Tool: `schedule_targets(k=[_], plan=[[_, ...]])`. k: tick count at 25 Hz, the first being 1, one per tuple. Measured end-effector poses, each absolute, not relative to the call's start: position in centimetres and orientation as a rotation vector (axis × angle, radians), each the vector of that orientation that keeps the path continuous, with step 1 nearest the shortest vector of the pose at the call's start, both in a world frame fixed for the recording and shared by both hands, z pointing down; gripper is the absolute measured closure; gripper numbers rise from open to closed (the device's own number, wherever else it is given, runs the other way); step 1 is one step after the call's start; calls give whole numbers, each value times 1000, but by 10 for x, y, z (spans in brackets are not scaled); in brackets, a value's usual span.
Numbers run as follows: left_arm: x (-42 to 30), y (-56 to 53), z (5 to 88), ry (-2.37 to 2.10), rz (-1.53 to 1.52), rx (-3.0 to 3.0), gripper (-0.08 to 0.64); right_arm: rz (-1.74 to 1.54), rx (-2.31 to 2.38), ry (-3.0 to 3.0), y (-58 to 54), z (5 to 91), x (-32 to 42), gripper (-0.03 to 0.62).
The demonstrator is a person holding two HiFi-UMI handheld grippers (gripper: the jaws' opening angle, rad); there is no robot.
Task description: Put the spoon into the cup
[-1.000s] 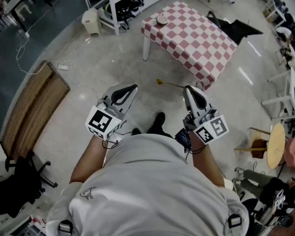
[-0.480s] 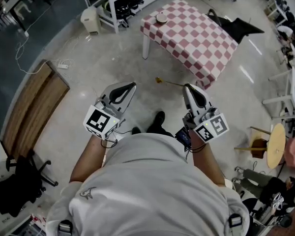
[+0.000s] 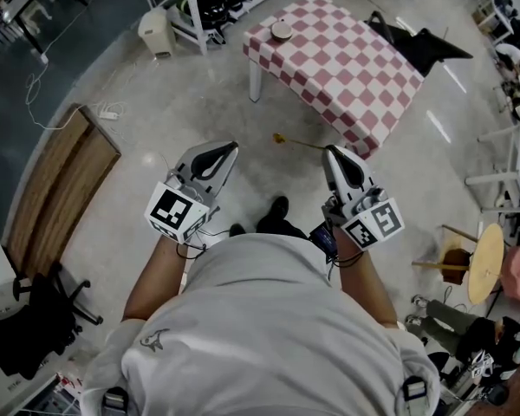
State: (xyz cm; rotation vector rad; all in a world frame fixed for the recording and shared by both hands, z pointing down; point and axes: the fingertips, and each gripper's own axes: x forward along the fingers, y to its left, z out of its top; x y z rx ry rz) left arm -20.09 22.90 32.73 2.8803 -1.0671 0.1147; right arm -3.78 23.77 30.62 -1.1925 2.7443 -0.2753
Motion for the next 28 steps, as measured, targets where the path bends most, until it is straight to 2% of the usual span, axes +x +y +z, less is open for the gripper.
schedule_targets(k=[17, 28], plan=[[-91, 118, 329, -1132, 140, 2859, 546, -276, -1100, 2760, 122, 301, 67, 558], [-77, 70, 330, -1090, 159, 2867, 546, -310, -1145, 2728, 82, 307, 81, 558]])
